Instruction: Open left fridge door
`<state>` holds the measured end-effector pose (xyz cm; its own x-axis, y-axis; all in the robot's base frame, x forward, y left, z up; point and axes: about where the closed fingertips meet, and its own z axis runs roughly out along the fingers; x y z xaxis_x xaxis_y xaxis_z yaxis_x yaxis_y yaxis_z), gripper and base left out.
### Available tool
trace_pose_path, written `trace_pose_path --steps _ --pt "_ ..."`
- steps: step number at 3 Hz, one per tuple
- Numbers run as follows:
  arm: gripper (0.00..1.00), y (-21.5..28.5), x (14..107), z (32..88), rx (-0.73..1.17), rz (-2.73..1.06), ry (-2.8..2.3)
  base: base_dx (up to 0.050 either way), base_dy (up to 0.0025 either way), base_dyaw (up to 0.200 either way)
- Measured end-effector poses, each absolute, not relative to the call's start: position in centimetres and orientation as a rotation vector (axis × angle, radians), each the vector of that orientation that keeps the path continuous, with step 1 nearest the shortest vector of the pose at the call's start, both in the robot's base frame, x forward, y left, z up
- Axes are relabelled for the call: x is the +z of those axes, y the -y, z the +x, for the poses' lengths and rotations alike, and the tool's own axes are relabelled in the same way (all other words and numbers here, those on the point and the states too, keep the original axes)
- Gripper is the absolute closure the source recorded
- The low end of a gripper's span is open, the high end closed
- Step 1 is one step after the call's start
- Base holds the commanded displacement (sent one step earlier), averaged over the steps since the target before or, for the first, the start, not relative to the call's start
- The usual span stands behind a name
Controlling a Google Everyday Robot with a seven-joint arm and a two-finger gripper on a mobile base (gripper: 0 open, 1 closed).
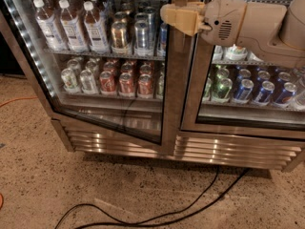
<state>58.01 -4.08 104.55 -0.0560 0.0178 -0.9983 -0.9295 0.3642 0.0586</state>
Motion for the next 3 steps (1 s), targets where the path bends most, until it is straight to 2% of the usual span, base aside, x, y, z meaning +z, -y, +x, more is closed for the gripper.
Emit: trace_pose_path --steps 3 --pt "1.00 4.08 104.55 58.01 0.973 -0.896 -1.400 -0.050 0.00002 0.000"
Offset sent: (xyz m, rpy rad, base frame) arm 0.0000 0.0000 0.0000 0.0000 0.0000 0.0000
